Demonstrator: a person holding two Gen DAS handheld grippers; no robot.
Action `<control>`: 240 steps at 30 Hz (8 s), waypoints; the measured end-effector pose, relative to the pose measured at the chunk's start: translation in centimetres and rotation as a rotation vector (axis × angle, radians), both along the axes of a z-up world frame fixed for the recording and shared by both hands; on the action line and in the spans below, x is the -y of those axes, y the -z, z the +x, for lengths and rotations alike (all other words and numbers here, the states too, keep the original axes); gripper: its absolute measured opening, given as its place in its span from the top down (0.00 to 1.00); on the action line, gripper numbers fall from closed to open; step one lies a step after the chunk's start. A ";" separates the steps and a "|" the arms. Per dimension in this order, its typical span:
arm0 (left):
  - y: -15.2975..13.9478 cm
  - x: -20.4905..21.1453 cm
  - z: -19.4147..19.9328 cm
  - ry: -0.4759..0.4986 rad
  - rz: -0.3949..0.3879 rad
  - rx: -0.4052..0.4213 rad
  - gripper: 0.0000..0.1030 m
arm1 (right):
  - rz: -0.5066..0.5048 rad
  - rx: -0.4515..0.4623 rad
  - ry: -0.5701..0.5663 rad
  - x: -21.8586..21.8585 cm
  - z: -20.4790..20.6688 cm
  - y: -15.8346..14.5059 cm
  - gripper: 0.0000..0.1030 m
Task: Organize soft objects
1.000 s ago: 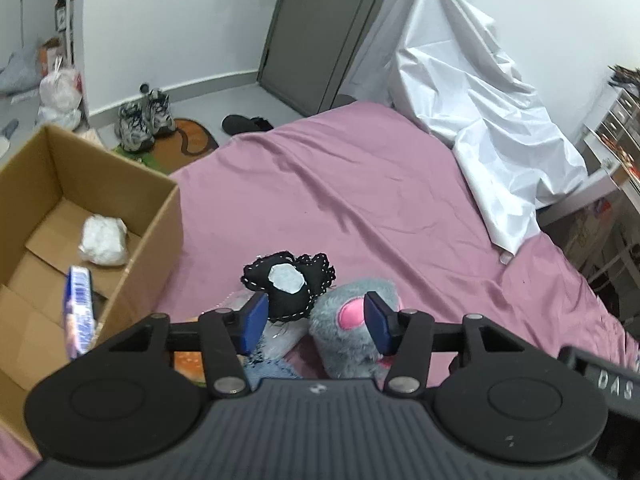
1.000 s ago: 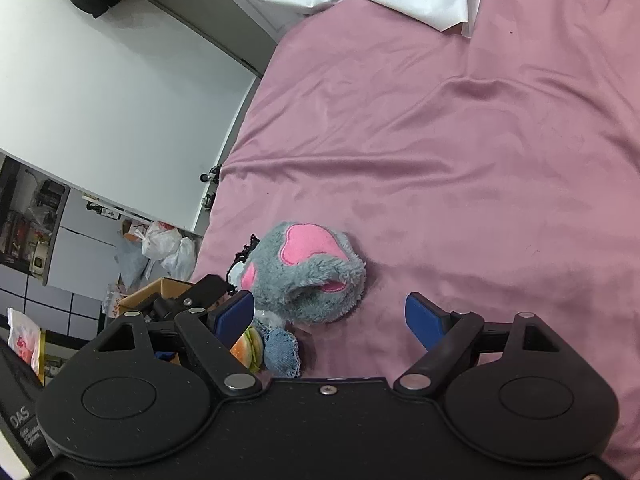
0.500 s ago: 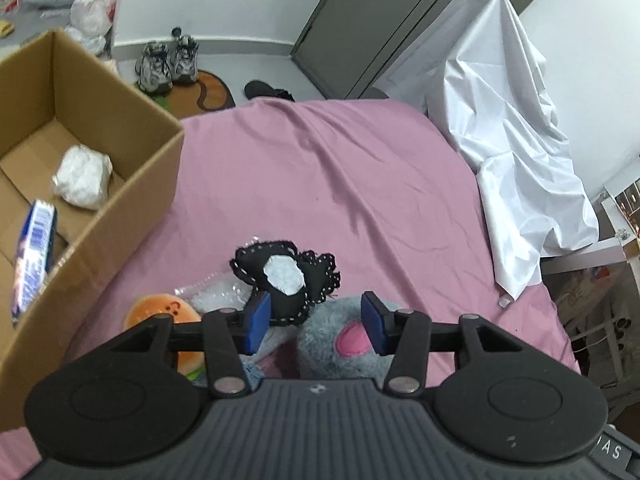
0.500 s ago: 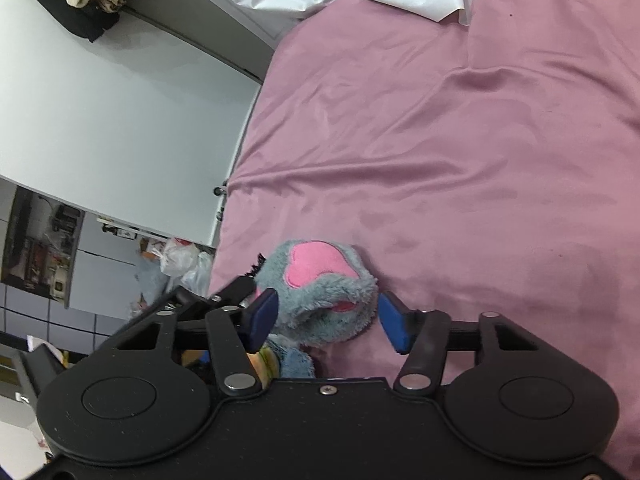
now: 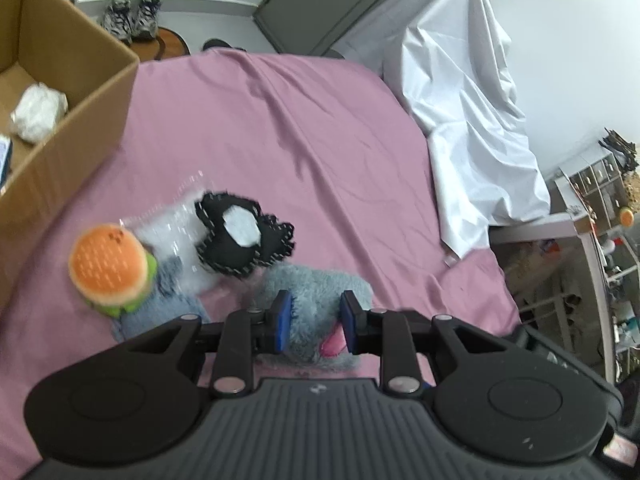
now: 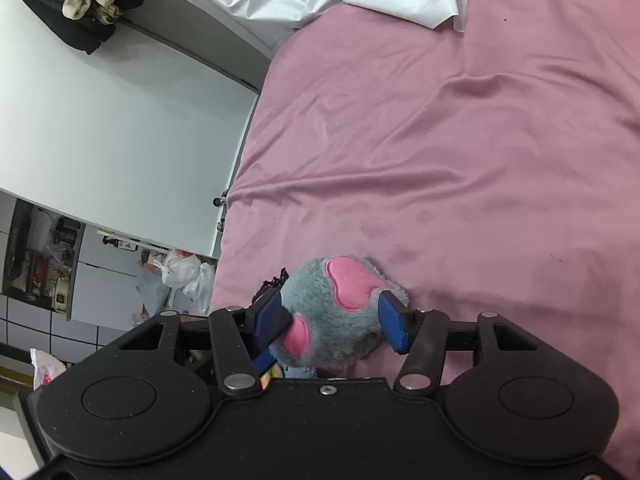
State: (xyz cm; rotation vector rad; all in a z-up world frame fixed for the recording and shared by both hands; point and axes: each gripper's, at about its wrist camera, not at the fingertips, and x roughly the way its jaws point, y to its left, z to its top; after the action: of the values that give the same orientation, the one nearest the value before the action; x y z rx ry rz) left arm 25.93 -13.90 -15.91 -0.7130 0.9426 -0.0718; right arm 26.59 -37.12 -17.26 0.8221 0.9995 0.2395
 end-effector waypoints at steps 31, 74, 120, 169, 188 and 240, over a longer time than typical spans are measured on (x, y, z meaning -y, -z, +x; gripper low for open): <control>-1.0 0.8 -2.9 0.054 0.050 -0.054 0.70 | -0.081 -0.138 0.005 0.0 -1.1 1.9 0.67; -6.8 -5.7 -6.5 -0.113 0.003 0.009 0.75 | -0.064 0.154 -0.230 -6.5 -3.4 -5.1 0.73; -10.2 -21.6 -9.1 -0.275 0.002 0.120 0.75 | -0.024 0.263 -0.390 -22.5 -3.2 -9.0 0.73; -9.5 -22.0 -8.0 -0.322 0.249 0.029 0.26 | 0.026 0.223 -0.386 -22.1 -2.1 -7.6 0.21; -13.0 -17.7 -10.5 -0.317 0.448 0.016 0.09 | -0.108 0.276 -0.369 -16.7 -4.0 -10.6 0.00; -7.5 -3.6 -6.4 -0.186 0.417 -0.009 0.11 | -0.067 0.063 -0.154 -4.8 -2.1 -3.5 0.00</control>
State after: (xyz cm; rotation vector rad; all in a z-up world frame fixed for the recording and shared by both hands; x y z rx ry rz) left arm 19.52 -10.34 -8.44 -0.4109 0.8600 0.2856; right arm 24.48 -32.31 -13.78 0.6737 1.0072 0.3602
